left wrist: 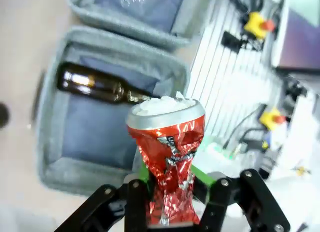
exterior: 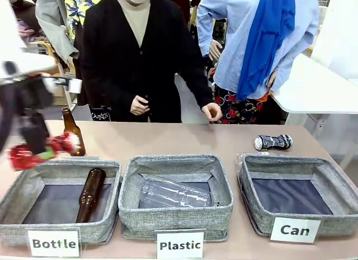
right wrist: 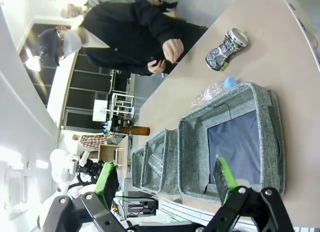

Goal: Sort the can waste into the basket.
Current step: Pick up the can waste from the table and place it in the right Fabric basket.

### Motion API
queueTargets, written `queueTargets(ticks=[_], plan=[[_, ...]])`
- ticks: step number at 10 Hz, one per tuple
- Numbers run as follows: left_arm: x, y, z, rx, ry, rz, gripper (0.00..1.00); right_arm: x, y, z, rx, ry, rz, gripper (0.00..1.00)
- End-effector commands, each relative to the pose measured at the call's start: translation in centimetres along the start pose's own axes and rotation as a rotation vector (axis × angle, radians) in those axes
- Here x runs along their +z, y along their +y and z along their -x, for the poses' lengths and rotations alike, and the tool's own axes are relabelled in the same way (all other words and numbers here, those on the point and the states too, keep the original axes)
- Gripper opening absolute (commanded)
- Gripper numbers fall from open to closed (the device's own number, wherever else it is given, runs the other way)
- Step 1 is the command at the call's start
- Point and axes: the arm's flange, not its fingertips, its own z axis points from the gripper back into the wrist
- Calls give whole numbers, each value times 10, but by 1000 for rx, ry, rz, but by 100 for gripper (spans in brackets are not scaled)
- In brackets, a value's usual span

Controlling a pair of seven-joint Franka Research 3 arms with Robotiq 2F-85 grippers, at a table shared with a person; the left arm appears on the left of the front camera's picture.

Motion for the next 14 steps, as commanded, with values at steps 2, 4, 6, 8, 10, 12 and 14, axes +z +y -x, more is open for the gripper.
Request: queueTargets(ticks=[2, 4, 6, 8, 10, 12, 14], plan=[[36, 35, 74, -193, 20, 4, 0, 0, 0, -3, 25, -16, -25, 100], [31, 16, 67, -126, -5, -24, 0, 0, 0, -3, 25, -16, -25, 100], [31, 16, 67, -126, -5, -24, 0, 0, 0, -3, 25, -16, -25, 100], [33, 25, 72, -141, -4, -19, 25, 0, 0, -3, 25, -16, -25, 100], [16, 26, 17, -183, -105, -45, 25, 0, 0, -3, 25, -16, -25, 100], [-6, 4, -53, -223, -87, -138, 25, 0, 0, -3, 25, -16, -25, 100], [-25, -16, -102, -301, -14, -179, 25, 0, 0, -3, 25, -16, -25, 100]])
